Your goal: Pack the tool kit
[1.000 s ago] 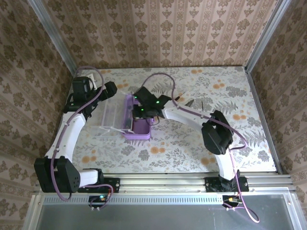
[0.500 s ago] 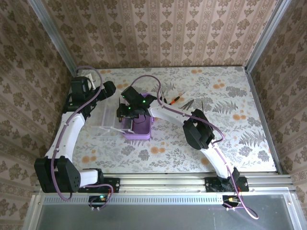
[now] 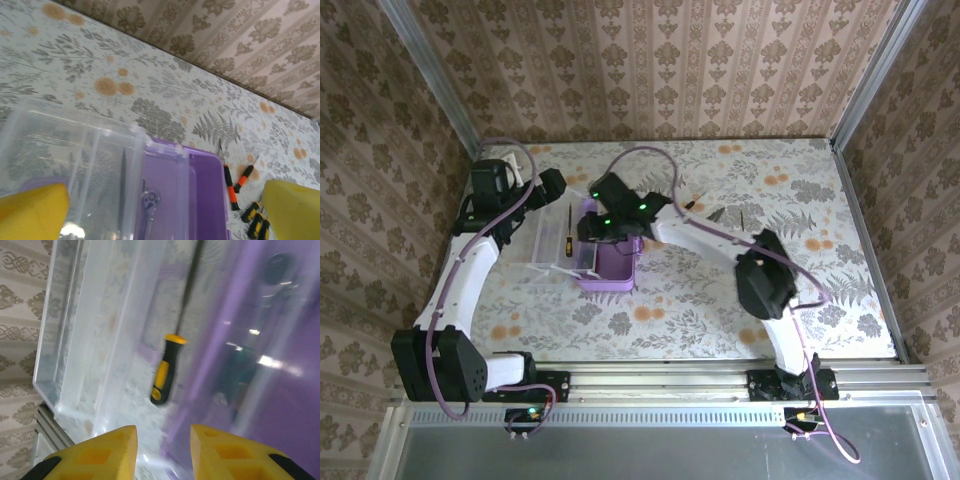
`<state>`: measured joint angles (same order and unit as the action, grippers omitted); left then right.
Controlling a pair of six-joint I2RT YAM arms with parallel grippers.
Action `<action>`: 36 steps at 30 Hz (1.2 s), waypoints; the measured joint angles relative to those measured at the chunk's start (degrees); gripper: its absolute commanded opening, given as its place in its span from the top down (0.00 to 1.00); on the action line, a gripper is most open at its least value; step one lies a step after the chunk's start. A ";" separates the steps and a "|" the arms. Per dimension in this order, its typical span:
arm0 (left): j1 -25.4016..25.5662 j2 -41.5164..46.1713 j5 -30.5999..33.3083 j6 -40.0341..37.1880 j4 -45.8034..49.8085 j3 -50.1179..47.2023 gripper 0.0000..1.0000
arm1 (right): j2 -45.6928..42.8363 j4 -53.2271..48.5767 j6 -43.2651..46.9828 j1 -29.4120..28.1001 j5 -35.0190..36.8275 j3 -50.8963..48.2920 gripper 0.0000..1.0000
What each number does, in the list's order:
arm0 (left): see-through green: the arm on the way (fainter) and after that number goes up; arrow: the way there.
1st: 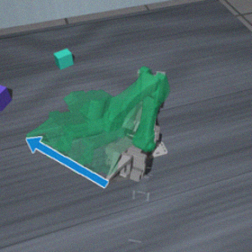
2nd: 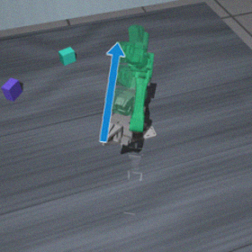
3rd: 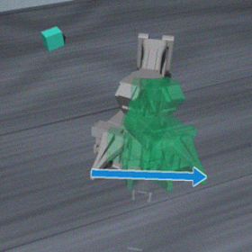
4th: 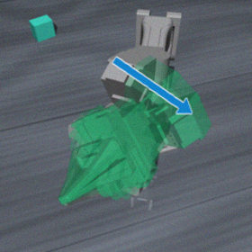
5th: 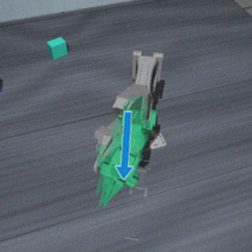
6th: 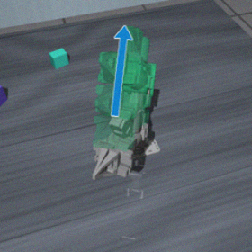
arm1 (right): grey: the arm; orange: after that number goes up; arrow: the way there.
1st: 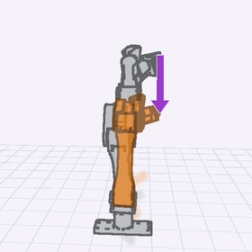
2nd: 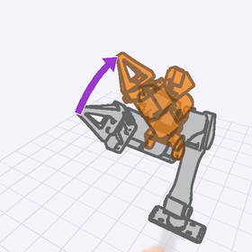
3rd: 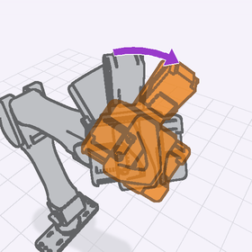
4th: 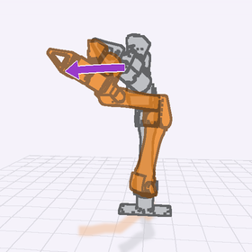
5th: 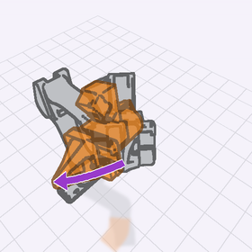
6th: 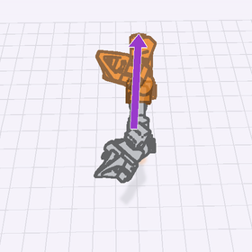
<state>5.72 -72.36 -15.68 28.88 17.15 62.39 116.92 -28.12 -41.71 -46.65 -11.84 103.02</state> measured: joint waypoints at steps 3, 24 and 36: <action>4.04 -0.35 -0.59 0.00 -0.04 0.00 0.00 | -10.38 -2.38 4.39 6.71 4.63 -9.49 0.60; 27.10 -6.54 -4.44 -3.52 0.87 1.40 0.00 | -13.57 -10.84 16.50 35.89 18.86 -36.92 0.58; 27.10 -6.54 -3.21 -4.79 0.92 1.70 0.00 | -12.33 -8.96 17.42 39.15 15.93 -37.81 0.89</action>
<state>32.82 -78.89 -18.90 24.10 18.06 64.10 104.60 -37.08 -24.29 -7.51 4.10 65.21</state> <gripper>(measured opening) 0.999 0.141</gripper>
